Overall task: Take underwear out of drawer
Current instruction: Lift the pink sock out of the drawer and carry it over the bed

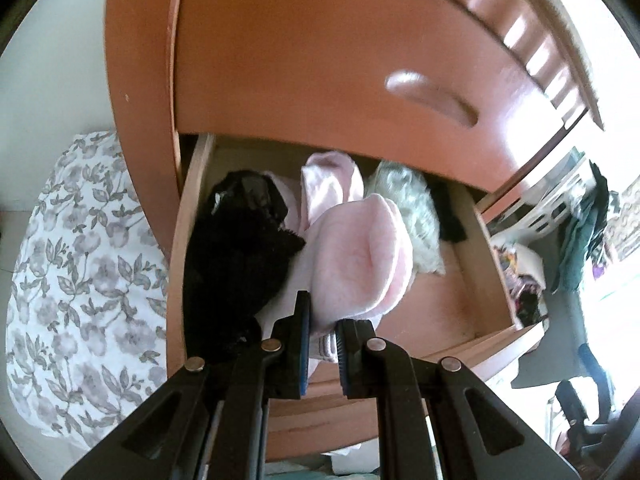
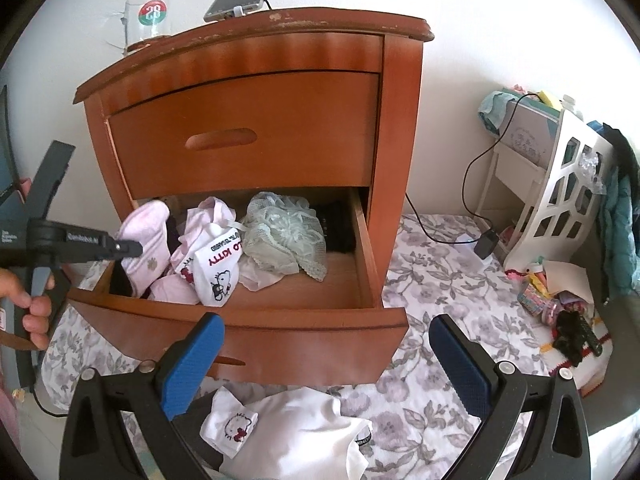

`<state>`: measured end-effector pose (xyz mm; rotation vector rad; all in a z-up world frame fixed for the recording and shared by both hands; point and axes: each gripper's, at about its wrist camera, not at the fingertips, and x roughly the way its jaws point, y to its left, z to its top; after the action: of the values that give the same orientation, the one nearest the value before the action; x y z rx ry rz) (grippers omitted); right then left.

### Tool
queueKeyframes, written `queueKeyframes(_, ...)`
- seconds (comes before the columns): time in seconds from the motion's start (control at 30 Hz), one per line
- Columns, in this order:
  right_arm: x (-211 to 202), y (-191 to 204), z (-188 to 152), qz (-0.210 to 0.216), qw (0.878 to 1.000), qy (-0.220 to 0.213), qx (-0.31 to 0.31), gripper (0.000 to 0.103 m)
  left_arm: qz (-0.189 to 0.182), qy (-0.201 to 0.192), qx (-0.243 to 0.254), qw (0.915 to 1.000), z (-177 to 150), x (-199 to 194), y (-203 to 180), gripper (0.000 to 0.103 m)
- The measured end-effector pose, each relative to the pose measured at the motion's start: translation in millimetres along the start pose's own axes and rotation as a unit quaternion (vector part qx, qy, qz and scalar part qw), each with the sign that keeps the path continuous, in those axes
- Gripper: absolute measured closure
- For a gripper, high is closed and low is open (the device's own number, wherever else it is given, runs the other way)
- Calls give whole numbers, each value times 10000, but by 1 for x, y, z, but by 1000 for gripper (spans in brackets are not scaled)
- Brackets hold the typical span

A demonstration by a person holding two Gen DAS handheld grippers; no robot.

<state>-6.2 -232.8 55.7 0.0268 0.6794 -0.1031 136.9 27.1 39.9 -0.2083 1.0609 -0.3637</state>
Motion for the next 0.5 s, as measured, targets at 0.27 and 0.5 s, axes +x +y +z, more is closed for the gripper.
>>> queueKeyframes(0.27, -12, 4, -3, 10, 10000, -62, -41, 0, -141, -417, -86, 9990, 0, -33, -2, 92)
queueKeyframes(0.5, -23, 6, -4, 20, 9999, -131, -45, 0, -245, -979, -22, 9949, -1, -79, -11, 92)
